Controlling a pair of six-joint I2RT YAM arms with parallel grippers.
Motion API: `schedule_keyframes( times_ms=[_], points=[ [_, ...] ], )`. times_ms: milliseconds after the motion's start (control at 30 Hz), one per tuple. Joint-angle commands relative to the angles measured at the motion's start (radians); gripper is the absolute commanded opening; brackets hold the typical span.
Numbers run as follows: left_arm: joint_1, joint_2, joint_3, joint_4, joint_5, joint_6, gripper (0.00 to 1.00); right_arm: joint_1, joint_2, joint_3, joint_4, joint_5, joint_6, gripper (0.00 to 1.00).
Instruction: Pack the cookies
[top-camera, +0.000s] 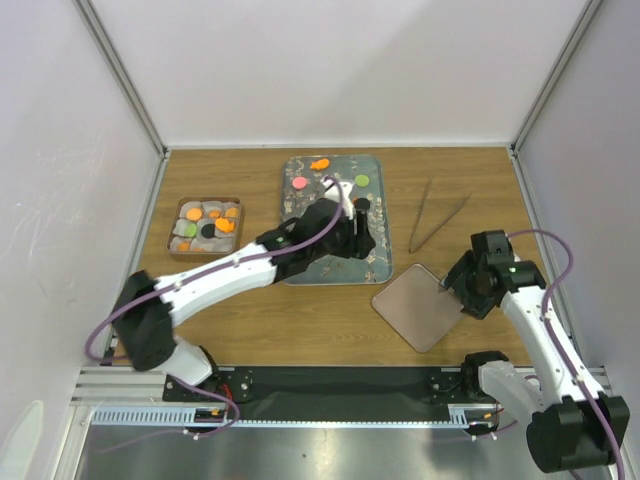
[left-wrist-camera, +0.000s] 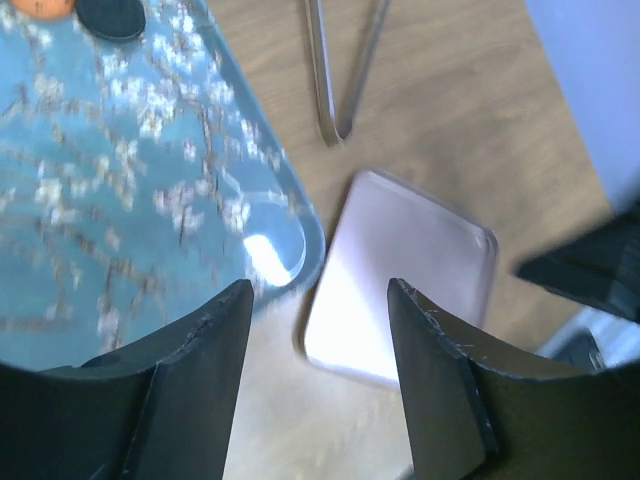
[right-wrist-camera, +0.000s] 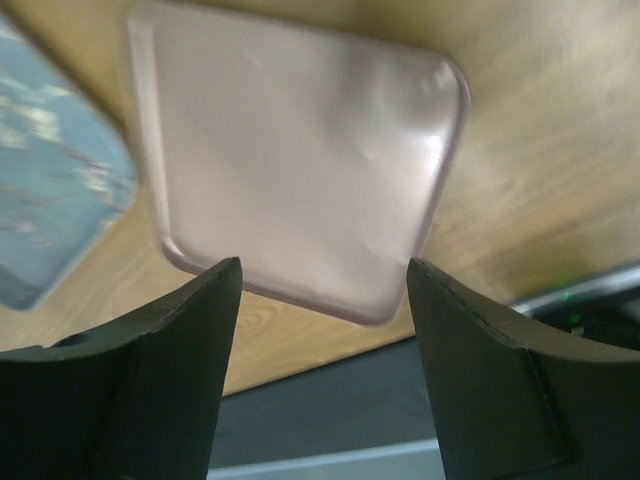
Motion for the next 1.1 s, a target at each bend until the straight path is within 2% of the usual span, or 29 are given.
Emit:
schedule_keyframes(
  times_ms=[0,233,433,567,867,1067],
  points=[
    [-0.008,-0.173,-0.088,0.058,0.057,-0.028,0.62,-0.015,0.035,-0.061,0.054,-0.043,0.11,0.72],
    [-0.014,-0.419,-0.272,0.026,0.063,-0.011,0.63,-0.026,0.126,-0.148,0.127,0.0,0.187,0.66],
    [-0.016,-0.58,-0.361,-0.019,0.08,0.0,0.64,-0.046,0.135,-0.16,0.103,0.041,0.183,0.66],
    [-0.016,-0.622,-0.386,-0.033,0.072,0.009,0.65,-0.085,0.123,-0.18,0.078,0.058,0.158,0.66],
    [-0.016,-0.62,-0.415,-0.02,0.095,0.011,0.65,-0.11,0.153,-0.259,0.167,0.031,0.149,0.61],
    [-0.016,-0.599,-0.419,-0.008,0.105,0.012,0.64,-0.144,0.181,-0.286,0.213,0.038,0.117,0.42]
  ],
)
